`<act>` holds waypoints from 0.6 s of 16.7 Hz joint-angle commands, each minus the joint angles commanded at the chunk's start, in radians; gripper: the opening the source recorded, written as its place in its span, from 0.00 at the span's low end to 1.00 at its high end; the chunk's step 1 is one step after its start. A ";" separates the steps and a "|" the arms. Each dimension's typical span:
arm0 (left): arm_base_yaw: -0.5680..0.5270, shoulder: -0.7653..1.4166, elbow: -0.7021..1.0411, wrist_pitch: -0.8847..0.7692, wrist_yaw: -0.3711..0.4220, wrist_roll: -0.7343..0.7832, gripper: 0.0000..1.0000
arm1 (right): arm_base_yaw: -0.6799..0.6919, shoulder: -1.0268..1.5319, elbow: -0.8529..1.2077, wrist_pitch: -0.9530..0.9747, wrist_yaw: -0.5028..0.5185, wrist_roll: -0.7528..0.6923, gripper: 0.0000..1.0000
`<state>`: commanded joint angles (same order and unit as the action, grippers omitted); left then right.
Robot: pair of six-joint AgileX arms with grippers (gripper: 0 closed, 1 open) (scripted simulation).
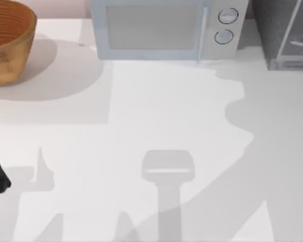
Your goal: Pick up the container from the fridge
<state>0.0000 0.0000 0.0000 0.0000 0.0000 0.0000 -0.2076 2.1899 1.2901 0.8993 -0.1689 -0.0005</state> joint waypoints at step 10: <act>0.000 0.000 0.000 0.000 0.000 0.000 1.00 | -0.033 -0.191 -0.344 0.130 -0.039 0.005 0.00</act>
<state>0.0000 0.0000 0.0000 0.0000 0.0000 0.0000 -0.2408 1.9990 0.9460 1.0292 -0.2082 0.0046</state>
